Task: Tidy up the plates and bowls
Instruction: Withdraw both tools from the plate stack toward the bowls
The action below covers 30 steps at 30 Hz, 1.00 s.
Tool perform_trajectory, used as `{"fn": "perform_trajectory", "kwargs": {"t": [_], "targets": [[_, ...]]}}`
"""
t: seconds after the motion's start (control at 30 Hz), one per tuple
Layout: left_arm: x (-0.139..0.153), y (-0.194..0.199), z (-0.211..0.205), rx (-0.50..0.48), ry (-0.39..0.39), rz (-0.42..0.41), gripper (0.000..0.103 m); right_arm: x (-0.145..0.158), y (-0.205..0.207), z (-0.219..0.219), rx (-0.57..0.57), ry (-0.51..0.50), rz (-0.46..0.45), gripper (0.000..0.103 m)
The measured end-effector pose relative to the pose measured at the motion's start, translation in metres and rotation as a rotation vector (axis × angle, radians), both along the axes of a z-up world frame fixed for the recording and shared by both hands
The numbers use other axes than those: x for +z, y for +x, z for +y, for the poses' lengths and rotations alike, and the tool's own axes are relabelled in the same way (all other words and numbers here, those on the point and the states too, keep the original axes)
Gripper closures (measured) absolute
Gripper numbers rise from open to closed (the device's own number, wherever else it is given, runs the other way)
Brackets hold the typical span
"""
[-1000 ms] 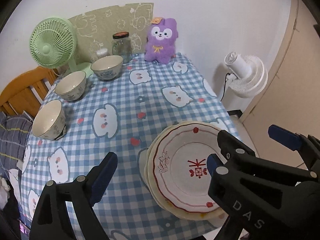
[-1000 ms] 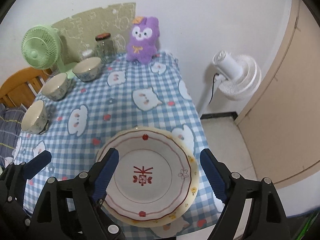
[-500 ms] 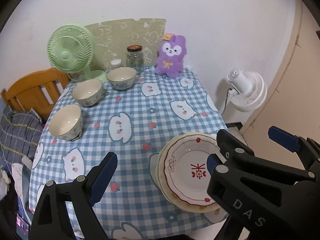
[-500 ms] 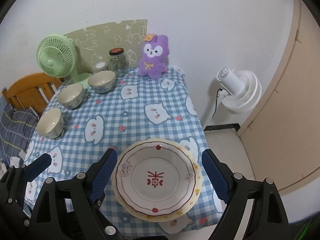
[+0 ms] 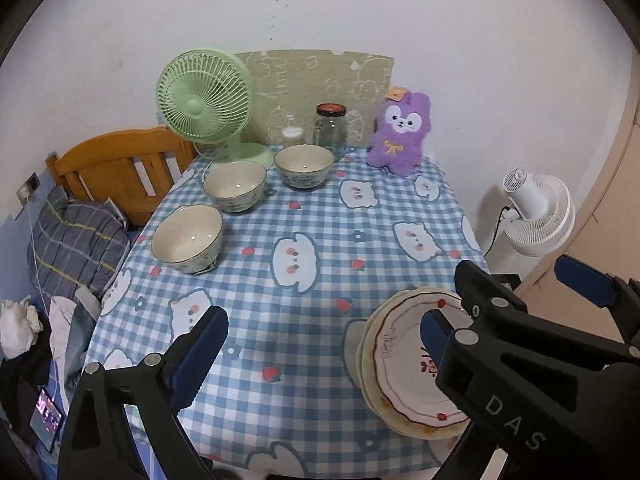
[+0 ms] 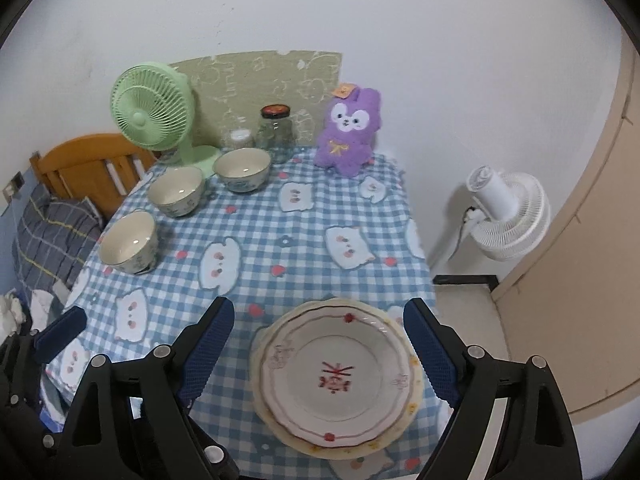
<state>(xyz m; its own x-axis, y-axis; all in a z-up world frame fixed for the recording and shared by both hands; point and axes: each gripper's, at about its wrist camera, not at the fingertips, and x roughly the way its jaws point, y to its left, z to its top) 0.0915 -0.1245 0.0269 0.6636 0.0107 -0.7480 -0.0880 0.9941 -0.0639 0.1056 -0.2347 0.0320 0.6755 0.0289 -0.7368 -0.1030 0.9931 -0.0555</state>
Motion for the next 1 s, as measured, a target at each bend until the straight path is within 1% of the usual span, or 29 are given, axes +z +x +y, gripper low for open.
{"fn": "perform_trajectory", "kwargs": {"t": [0.1,0.23,0.3,0.37,0.47,0.57,0.7,0.73,0.8,0.9,1.0], "targets": [[-0.002,0.002,0.014,-0.004,-0.015,0.005,0.005,-0.001,0.002,0.015,0.002,-0.012,0.002,0.014],[-0.007,0.010,0.035,-0.007,-0.017,0.011,0.006,-0.005,0.008,0.039,-0.005,0.004,0.000,0.014],[-0.009,0.015,0.048,-0.015,-0.007,0.015,0.006,-0.007,0.011,0.051,-0.019,0.004,0.004,0.014],[-0.009,0.019,0.060,-0.032,0.002,0.015,0.008,-0.009,0.014,0.064,-0.026,0.018,0.003,0.014],[-0.010,0.026,0.079,-0.060,0.040,0.011,0.008,-0.014,0.021,0.086,-0.048,0.026,0.011,0.014],[-0.015,0.035,0.099,-0.075,0.031,0.028,0.008,-0.020,0.027,0.104,-0.067,0.039,0.017,0.014],[-0.021,0.044,0.120,-0.097,0.053,0.025,0.009,-0.025,0.036,0.129,-0.052,0.047,0.018,0.014],[-0.022,0.046,0.125,-0.100,0.056,0.027,0.013,-0.026,0.039,0.136,-0.048,0.050,0.016,0.014],[-0.026,0.052,0.137,-0.106,0.052,0.030,0.016,-0.029,0.044,0.146,-0.050,0.055,0.023,0.014],[-0.031,0.061,0.153,-0.108,0.044,0.045,0.017,-0.034,0.051,0.160,-0.058,0.062,0.040,0.014],[-0.036,0.068,0.168,-0.111,0.041,0.060,0.021,-0.039,0.058,0.173,-0.067,0.064,0.051,0.014]]}}
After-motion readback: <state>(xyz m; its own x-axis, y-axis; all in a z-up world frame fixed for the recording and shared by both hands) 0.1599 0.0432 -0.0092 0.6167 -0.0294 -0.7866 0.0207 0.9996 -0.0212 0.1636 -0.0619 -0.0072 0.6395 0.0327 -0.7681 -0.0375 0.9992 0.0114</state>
